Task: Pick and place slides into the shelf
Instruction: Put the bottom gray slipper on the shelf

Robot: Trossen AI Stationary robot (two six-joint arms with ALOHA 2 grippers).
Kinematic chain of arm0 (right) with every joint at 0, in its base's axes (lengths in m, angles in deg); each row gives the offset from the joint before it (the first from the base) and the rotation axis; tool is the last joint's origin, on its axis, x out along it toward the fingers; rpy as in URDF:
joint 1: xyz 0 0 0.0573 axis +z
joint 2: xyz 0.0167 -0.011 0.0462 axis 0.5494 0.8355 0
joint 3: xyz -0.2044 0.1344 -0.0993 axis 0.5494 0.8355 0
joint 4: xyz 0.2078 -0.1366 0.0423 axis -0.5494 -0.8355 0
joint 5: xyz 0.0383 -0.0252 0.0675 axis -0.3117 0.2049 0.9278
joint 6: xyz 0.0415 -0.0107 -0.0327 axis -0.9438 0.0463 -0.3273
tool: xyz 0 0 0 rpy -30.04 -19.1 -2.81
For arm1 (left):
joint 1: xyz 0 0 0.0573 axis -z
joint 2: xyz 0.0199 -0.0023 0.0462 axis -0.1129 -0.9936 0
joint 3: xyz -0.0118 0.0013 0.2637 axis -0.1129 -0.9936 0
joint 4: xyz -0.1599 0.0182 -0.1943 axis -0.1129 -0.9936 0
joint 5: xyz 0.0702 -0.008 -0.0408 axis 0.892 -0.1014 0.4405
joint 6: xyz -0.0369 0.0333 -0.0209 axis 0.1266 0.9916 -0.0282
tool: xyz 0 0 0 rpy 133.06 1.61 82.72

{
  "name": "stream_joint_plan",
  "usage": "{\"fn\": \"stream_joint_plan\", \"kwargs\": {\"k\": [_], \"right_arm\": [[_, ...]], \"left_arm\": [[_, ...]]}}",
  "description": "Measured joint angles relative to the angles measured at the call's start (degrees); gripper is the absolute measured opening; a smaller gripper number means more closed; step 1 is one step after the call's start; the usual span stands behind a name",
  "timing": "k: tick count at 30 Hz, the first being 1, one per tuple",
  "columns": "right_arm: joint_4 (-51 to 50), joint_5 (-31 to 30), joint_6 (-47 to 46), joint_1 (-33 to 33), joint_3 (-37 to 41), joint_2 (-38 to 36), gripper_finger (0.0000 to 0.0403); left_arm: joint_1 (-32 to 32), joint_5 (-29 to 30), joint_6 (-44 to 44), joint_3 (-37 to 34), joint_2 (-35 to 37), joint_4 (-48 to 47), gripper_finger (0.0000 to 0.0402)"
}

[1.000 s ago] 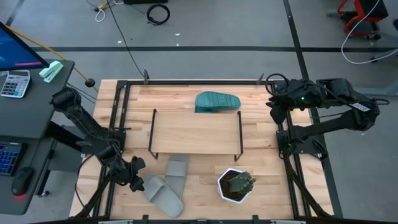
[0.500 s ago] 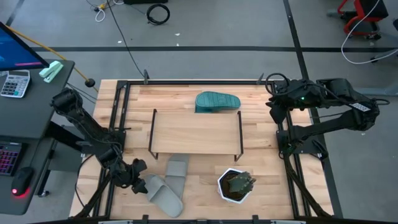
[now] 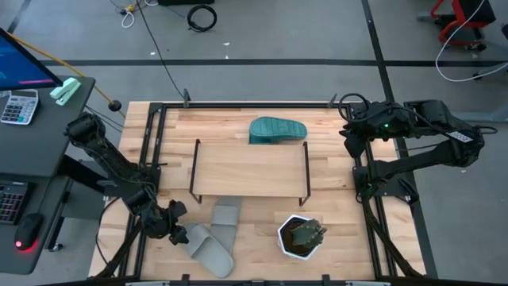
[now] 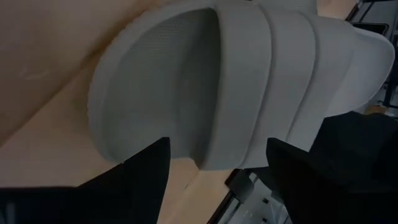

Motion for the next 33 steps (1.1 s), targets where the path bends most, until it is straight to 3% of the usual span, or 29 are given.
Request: {"fn": "stream_joint_plan", "kwargs": {"k": [9,21,27,33], "right_arm": [[0.02,-0.02,0.02,0.0,0.0,0.0,0.0123],[0.02,-0.04,0.11,0.02,0.0,0.02,0.0123],[0.02,-1.03,0.23,0.02,0.0,0.02,0.0123],[0.02,-1.55,0.24,0.02,0.0,0.02,0.0123]], "left_arm": [[-0.02,4.18,-0.06,0.0,0.0,4.95,0.0264],[-0.02,4.17,-1.28,0.0,-3.96,9.33,0.0255],[-0.02,4.2,-1.51,0.0,-6.58,11.43,0.0215],[0.0,2.98,-0.13,0.0,-7.04,11.28,0.0136]]}}
